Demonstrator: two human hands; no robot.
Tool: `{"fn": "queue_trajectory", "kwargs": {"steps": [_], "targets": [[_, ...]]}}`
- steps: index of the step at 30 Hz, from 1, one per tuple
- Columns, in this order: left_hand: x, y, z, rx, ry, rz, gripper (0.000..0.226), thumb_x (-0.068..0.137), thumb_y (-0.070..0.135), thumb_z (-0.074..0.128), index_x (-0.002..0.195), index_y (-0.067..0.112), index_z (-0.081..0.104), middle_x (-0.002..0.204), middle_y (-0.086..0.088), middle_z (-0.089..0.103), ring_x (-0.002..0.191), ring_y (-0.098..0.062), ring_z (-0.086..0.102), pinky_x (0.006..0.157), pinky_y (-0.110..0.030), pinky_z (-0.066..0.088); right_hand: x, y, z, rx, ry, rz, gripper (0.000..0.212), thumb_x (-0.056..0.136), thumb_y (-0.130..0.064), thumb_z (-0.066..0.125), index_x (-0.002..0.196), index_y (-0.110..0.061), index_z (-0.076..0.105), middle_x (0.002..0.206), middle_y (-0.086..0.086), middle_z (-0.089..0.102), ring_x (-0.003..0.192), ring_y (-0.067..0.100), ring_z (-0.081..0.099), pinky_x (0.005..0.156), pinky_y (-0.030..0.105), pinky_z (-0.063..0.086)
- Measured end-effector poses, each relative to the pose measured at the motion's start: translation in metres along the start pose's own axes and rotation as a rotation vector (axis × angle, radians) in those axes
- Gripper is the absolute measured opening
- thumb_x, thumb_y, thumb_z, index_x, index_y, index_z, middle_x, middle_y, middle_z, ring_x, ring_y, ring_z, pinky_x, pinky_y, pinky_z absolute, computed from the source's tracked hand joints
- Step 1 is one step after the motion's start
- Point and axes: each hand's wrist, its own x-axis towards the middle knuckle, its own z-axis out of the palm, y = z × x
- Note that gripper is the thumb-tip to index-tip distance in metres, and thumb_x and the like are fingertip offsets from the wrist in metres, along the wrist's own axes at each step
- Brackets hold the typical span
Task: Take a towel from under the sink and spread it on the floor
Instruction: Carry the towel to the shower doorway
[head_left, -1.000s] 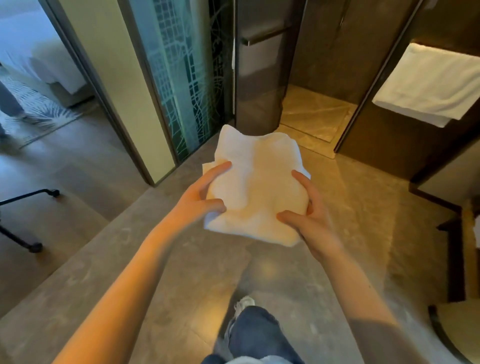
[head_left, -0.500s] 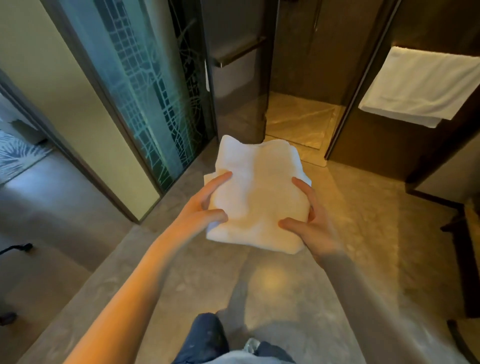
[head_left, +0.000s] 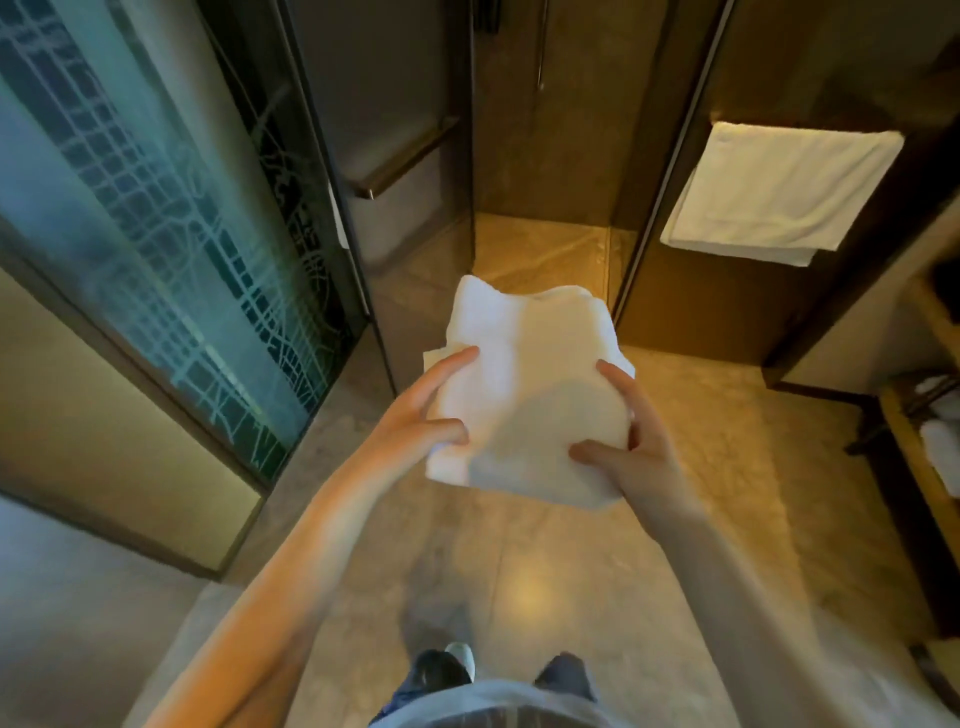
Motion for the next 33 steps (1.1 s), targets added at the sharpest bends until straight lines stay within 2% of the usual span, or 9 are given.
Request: {"fn": "queue_trajectory", "kwargs": {"steps": [3, 7, 10, 13, 17, 20, 23, 27, 33], "targets": [[0.044, 0.009, -0.020, 0.022, -0.032, 0.004, 0.080, 0.064, 0.015, 0.063, 0.126, 0.063, 0.047, 0.131, 0.052, 0.034, 0.116, 0.028, 0.031, 0.088, -0.017, 0.037, 0.035, -0.006, 0.010, -0.004, 0.036, 0.014, 0.084, 0.071, 0.002, 0.077, 0.129, -0.052, 0.051, 0.126, -0.010, 0.052, 0.111, 0.019, 0.054, 0.084, 0.041, 0.058], [0.097, 0.016, -0.028, 0.008, -0.054, 0.009, 0.080, 0.061, 0.014, 0.062, 0.125, 0.061, 0.051, 0.127, 0.051, 0.039, 0.116, 0.026, 0.035, 0.084, -0.012, 0.041, 0.077, -0.009, 0.010, -0.003, 0.077, 0.043, 0.084, 0.070, 0.000, 0.079, 0.127, -0.055, 0.051, 0.119, -0.016, 0.052, 0.107, 0.015, 0.055, 0.075, 0.031, 0.059], [0.145, 0.019, -0.023, -0.043, -0.073, 0.002, 0.080, 0.059, 0.010, 0.061, 0.126, 0.054, 0.054, 0.130, 0.040, 0.041, 0.120, 0.013, 0.041, 0.085, -0.011, 0.045, 0.118, -0.008, -0.002, -0.028, 0.107, 0.052, 0.083, 0.070, -0.001, 0.079, 0.127, -0.054, 0.051, 0.127, -0.010, 0.048, 0.112, 0.019, 0.053, 0.083, 0.040, 0.059], [0.194, 0.025, -0.012, -0.056, -0.094, 0.015, 0.078, 0.066, 0.002, 0.062, 0.127, 0.050, 0.053, 0.128, 0.041, 0.041, 0.121, 0.010, 0.042, 0.089, -0.011, 0.045, 0.162, -0.004, -0.022, -0.035, 0.100, 0.047, 0.082, 0.071, -0.001, 0.078, 0.130, -0.051, 0.051, 0.128, -0.007, 0.050, 0.113, 0.020, 0.054, 0.087, 0.047, 0.058], [0.254, 0.038, 0.007, -0.070, -0.083, 0.011, 0.077, 0.072, -0.004, 0.060, 0.130, 0.046, 0.051, 0.130, 0.035, 0.040, 0.127, -0.008, 0.042, 0.098, -0.024, 0.045, 0.223, -0.003, -0.056, -0.058, 0.068, 0.048, 0.082, 0.073, -0.005, 0.078, 0.130, -0.054, 0.047, 0.128, -0.011, 0.048, 0.113, 0.017, 0.053, 0.086, 0.046, 0.058], [0.292, 0.053, 0.020, -0.080, -0.059, -0.002, 0.079, 0.062, 0.007, 0.059, 0.131, 0.044, 0.051, 0.131, 0.030, 0.041, 0.125, -0.009, 0.043, 0.103, -0.031, 0.044, 0.266, -0.007, -0.080, -0.076, 0.030, 0.054, 0.082, 0.072, -0.009, 0.078, 0.130, -0.056, 0.046, 0.129, -0.013, 0.047, 0.114, 0.016, 0.052, 0.081, 0.038, 0.059], [0.328, 0.060, 0.027, -0.104, -0.057, 0.010, 0.075, 0.069, 0.002, 0.061, 0.125, 0.051, 0.051, 0.130, 0.030, 0.041, 0.121, -0.003, 0.045, 0.097, -0.027, 0.047, 0.306, -0.012, -0.098, -0.090, -0.001, 0.026, 0.081, 0.073, -0.008, 0.078, 0.131, -0.055, 0.045, 0.127, -0.019, 0.047, 0.113, 0.014, 0.053, 0.078, 0.033, 0.059], [0.370, 0.063, 0.028, -0.103, -0.021, 0.013, 0.077, 0.080, -0.010, 0.055, 0.127, 0.051, 0.051, 0.130, 0.028, 0.041, 0.115, 0.000, 0.046, 0.090, -0.022, 0.050, 0.351, -0.014, -0.110, -0.090, -0.042, 0.021, 0.082, 0.073, -0.009, 0.077, 0.132, -0.055, 0.044, 0.128, -0.019, 0.046, 0.115, 0.015, 0.052, 0.083, 0.040, 0.059], [0.434, 0.061, 0.011, -0.133, -0.070, -0.027, 0.076, 0.077, -0.001, 0.061, 0.121, 0.061, 0.053, 0.140, 0.017, 0.039, 0.126, -0.012, 0.042, 0.103, -0.038, 0.046, 0.416, -0.009, -0.110, -0.129, -0.035, 0.051, 0.082, 0.073, -0.011, 0.078, 0.133, -0.055, 0.043, 0.130, -0.018, 0.046, 0.118, 0.014, 0.049, 0.090, 0.048, 0.056]]}}
